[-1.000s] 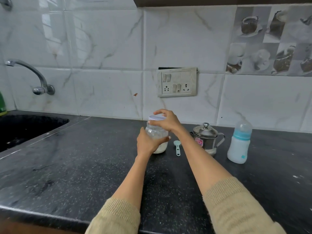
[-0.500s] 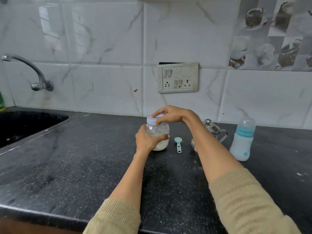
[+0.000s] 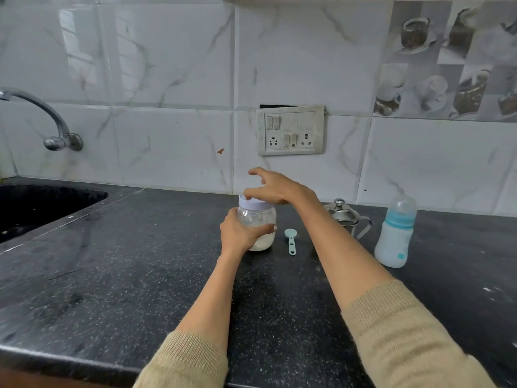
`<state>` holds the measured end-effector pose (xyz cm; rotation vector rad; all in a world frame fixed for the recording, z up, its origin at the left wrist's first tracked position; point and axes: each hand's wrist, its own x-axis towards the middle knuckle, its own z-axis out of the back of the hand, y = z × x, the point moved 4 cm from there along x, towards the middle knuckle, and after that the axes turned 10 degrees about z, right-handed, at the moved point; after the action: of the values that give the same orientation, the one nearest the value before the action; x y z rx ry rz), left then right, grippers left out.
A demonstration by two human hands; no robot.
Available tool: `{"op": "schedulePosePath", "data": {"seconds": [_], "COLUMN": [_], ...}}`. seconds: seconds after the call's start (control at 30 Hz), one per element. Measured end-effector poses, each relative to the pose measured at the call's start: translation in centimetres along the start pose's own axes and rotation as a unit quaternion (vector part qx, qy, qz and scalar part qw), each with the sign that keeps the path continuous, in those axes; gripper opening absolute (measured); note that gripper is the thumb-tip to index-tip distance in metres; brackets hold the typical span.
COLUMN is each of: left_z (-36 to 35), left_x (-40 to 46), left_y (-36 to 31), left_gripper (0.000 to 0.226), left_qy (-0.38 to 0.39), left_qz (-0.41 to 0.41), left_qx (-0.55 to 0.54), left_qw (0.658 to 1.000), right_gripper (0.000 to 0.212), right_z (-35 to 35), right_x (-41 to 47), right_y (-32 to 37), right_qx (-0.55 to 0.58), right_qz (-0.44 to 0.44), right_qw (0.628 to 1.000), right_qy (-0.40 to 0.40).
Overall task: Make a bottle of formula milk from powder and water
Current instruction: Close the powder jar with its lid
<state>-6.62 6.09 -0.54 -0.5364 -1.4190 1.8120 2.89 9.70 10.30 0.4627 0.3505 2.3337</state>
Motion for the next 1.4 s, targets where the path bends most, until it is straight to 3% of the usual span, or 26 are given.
{"op": "schedulePosePath", "data": {"seconds": [0.13, 0.23, 0.33, 0.4, 0.47, 0.7, 0.83, 0.93, 1.1, 1.4], "left_z": [-0.1, -0.1, -0.1, -0.1, -0.1, -0.1, 0.0, 0.0, -0.1, -0.1], "left_x": [0.1, 0.1, 0.1, 0.1, 0.1, 0.2, 0.1, 0.1, -0.2, -0.3], "left_y": [-0.1, 0.0, 0.0, 0.0, 0.0, 0.0, -0.1, -0.1, -0.3, -0.2], "left_gripper": [0.087, 0.087, 0.088, 0.089, 0.090, 0.091, 0.091, 0.089, 0.085, 0.089], "left_qy": [0.002, 0.001, 0.002, 0.004, 0.005, 0.003, 0.001, 0.002, -0.005, 0.016], "left_qz": [0.001, 0.001, 0.001, 0.003, 0.006, 0.004, 0.010, 0.014, 0.015, 0.017], "left_qx": [-0.005, -0.004, -0.004, -0.001, 0.004, 0.016, 0.021, 0.014, 0.009, 0.003], "left_qw": [1.000, 1.000, 1.000, 1.000, 1.000, 1.000, 1.000, 1.000, 1.000, 1.000], "right_gripper": [0.067, 0.071, 0.061, 0.070, 0.078, 0.065, 0.060, 0.045, 0.054, 0.057], "right_z": [0.4, 0.5, 0.3, -0.3, -0.8, -0.4, -0.9, -1.4, -2.1, -3.4], "right_x": [0.0, -0.1, 0.1, 0.1, 0.0, -0.3, 0.2, 0.2, -0.3, -0.5], "right_y": [0.6, 1.1, 0.9, 0.6, 0.2, 0.3, -0.4, -0.8, -0.9, -0.4], "right_qx": [-0.145, -0.150, -0.046, -0.029, -0.056, -0.120, -0.079, -0.041, 0.002, -0.035], "right_qz": [0.011, 0.011, 0.016, 0.017, 0.004, -0.027, -0.033, -0.034, -0.027, -0.036], "right_qw": [0.986, 0.978, 0.995, 0.999, 0.998, 0.992, 0.996, 0.999, 0.995, 0.988], "right_qy": [-0.086, -0.146, -0.082, 0.006, 0.043, 0.023, 0.034, -0.009, -0.093, -0.149]}}
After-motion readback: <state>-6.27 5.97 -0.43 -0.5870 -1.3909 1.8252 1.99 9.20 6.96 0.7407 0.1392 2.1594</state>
